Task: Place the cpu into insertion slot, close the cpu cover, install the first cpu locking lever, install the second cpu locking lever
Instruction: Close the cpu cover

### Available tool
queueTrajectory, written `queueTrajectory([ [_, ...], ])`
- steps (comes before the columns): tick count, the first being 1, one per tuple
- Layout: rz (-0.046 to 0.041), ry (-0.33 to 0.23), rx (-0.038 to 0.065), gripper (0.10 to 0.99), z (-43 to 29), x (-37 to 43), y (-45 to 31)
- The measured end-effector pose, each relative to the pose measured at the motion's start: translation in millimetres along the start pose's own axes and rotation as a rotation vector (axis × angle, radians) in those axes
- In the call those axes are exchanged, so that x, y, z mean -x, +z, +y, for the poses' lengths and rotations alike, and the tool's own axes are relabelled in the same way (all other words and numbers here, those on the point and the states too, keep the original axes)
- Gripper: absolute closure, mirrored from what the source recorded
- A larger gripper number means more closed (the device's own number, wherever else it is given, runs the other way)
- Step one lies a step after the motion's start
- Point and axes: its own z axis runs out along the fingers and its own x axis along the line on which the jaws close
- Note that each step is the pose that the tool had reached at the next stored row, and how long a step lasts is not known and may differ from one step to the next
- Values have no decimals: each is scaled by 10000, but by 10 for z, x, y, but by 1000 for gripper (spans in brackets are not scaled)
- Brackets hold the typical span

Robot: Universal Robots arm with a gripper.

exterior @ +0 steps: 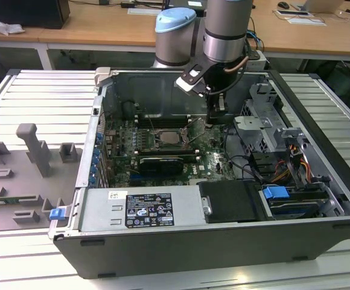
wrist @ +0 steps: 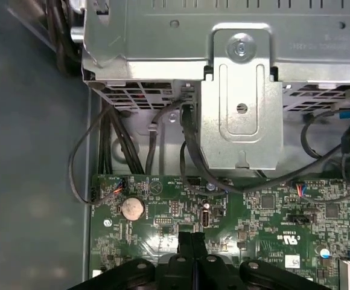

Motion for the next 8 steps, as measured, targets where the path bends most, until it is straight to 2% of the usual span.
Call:
queueTrajectory([
  [2, 1, -9, -1, 980, -6, 0, 39],
  [8, 0, -11, -1, 980, -89, 0, 39],
])
